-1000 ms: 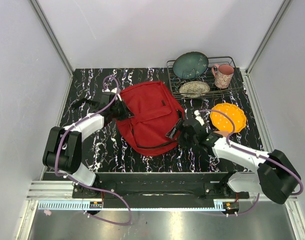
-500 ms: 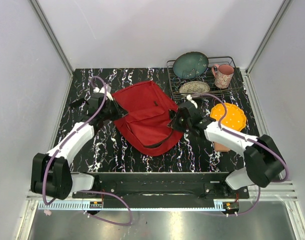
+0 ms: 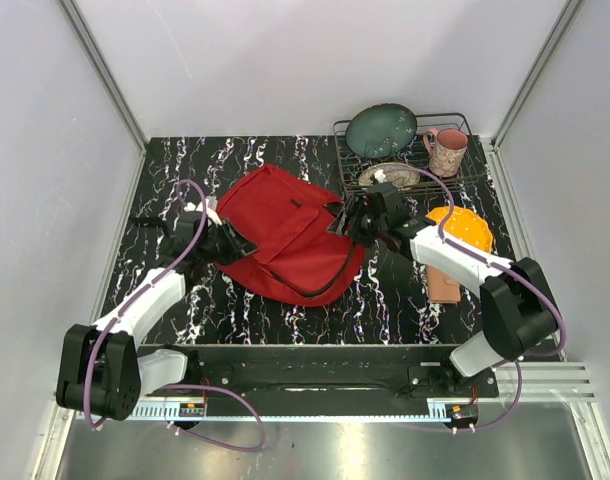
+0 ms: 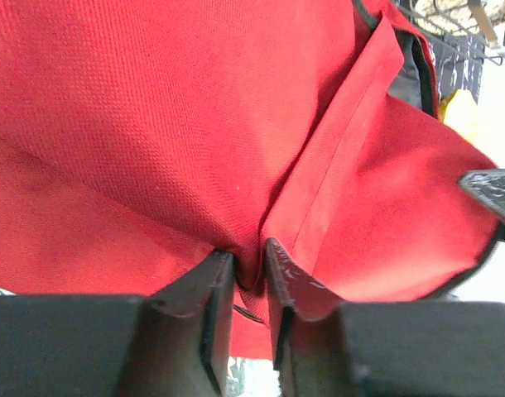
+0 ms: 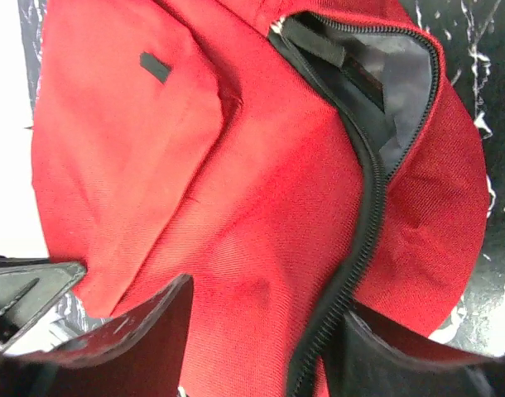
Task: Pack the student bag
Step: Adjust the student bag at the center of the board, then zip the student bag at the center of the board.
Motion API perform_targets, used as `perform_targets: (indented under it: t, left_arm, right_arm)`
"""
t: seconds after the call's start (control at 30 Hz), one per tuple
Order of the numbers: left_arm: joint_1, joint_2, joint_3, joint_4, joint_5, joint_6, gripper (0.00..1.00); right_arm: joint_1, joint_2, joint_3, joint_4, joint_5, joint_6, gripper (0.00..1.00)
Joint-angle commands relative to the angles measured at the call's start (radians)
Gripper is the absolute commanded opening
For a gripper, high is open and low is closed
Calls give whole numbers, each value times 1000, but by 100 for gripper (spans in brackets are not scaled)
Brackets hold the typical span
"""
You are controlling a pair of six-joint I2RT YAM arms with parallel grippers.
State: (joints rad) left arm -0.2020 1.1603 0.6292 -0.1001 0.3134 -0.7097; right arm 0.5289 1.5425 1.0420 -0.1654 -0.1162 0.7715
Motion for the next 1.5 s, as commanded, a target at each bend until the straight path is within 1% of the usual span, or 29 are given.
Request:
perform_targets:
  t: [0.0,0.03,0.07,0.1,0.13,0.17,0.2,0.27,0.3,0.33,0.43,0.47,0.5,0.53,0.57,0.6,0.63,0.67,0.7,0.73,0.77,0.83,0.9,0.97,1.13,1.23,1.4,1.47]
  left_arm:
    - [-2,-22,-31,97,105,-40,30]
    - [-1,-14,-31,97,116,-37,34]
    - [-2,-13,-29,97,119,-34,39]
    - [-2,-4,-26,97,119,-33,42]
    - [-2,-2,-25,97,124,-31,42]
    - [-2,1,-22,97,125,-31,42]
    - [-1,6,-19,97,130,-30,43]
    - [-2,10,-13,97,131,-25,46]
    - [-1,15,-10,97,133,-24,52]
    - [-2,16,-8,97,135,-24,54]
    - [-2,33,4,96,135,-16,56]
    - [-2,36,9,94,135,-11,55]
    - [-2,44,10,94,135,-8,53]
    - [-2,47,12,94,133,-7,47]
    - [-2,49,17,96,133,-7,43]
    - [-4,53,18,97,135,-7,40]
    - [-2,52,20,97,139,-5,33]
    - [-2,53,26,99,139,-4,31]
    - [-2,55,29,97,142,-4,29]
    - [-2,55,33,96,147,3,28]
    - [-4,59,44,92,150,6,27]
    - [-2,73,53,92,177,13,27]
    - [-2,82,63,96,191,13,27]
    - [-2,85,69,91,204,19,27]
    - [-2,78,70,68,208,41,29]
    - [-2,78,73,59,216,44,29]
    - [-2,65,86,53,223,44,30]
    - [-2,64,96,45,228,44,31]
  right_arm:
    - [0,-88,-124,84,-80,46,69]
    - [0,-149,-187,84,-62,72,71]
    - [0,-185,-215,75,-48,83,75]
    - [0,-224,-239,48,-33,89,76]
    - [0,-307,-281,29,7,101,78]
    - [0,-352,-296,3,29,106,79]
    - [0,-436,-316,-35,39,94,79]
    - [0,-505,-329,-66,52,92,79]
    - [2,-534,-326,-86,49,86,79]
    - [6,-582,-326,-85,18,75,78]
    - [35,-610,-306,-75,-34,77,73]
    - [51,-599,-297,-71,-43,75,71]
    - [74,-561,-274,-63,-48,74,67]
    - [101,-532,-258,-60,-43,62,65]
    - [171,-501,-240,-56,-33,55,64]
    - [207,-466,-203,-51,-19,51,62]
    - [239,-397,-185,-49,12,46,57]
    - [296,-363,-168,-43,27,51,55]
    - [316,-332,-140,-30,38,55,52]
    - [339,-282,-131,-13,55,64,44]
    - [358,-259,-125,10,61,71,41]
    - [413,-192,-102,81,76,90,36]
    - [462,-115,-50,86,107,103,33]
    - [485,-73,-14,70,162,94,33]
    - [506,16,52,101,208,77,33]
    - [513,66,99,50,271,89,33]
    - [519,116,136,29,296,110,33]
    - [526,136,150,-5,337,124,33]
